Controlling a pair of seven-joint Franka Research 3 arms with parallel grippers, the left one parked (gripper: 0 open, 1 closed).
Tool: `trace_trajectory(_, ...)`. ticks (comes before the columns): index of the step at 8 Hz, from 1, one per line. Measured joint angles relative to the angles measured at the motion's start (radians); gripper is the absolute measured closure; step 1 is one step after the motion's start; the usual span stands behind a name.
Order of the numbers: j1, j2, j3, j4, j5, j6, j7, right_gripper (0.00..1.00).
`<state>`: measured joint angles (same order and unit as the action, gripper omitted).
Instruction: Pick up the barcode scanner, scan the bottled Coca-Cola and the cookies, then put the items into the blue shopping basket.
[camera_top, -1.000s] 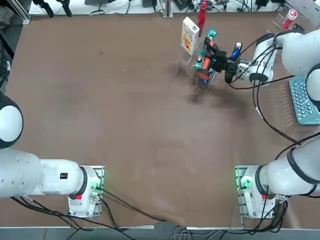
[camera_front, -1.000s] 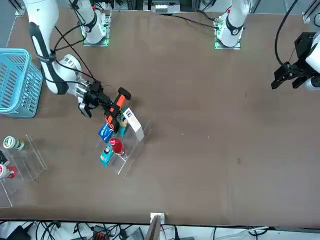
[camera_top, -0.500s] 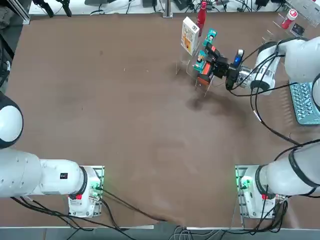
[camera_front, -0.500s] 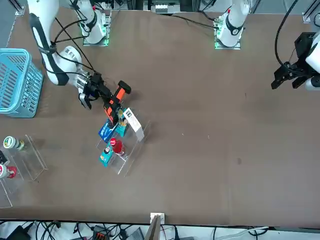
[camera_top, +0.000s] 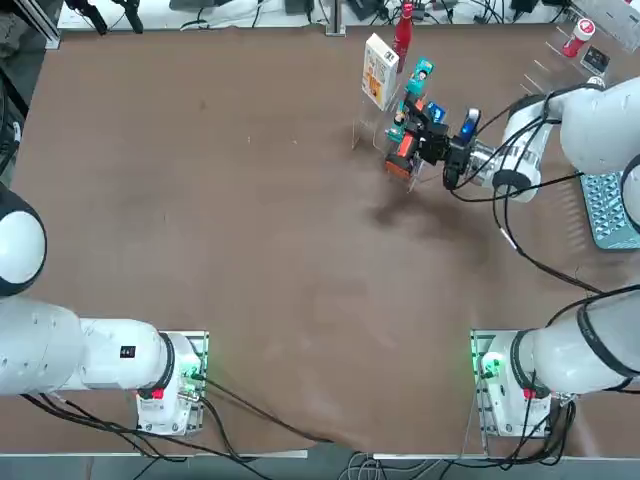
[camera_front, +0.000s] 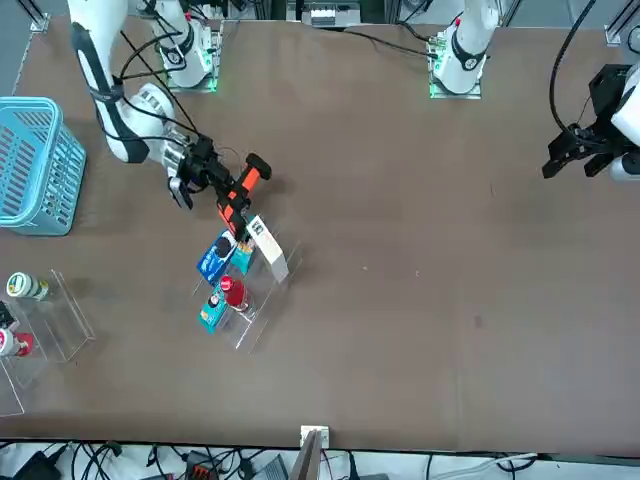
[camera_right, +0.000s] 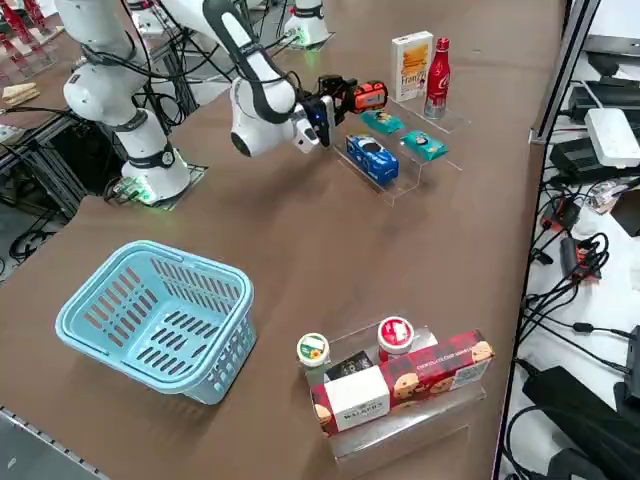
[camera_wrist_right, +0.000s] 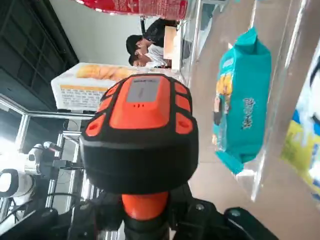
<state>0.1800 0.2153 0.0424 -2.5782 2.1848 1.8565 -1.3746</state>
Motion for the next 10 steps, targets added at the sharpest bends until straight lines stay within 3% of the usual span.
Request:
trace_trajectory(3, 0.041, -0.002, 0.000, -0.016, 0.044, 0.000, -0.023, 0.57)
trace_trajectory(10, 0.045, 0.001, 0.000, -0.021, 0.051, 0.001, -0.032, 0.57)
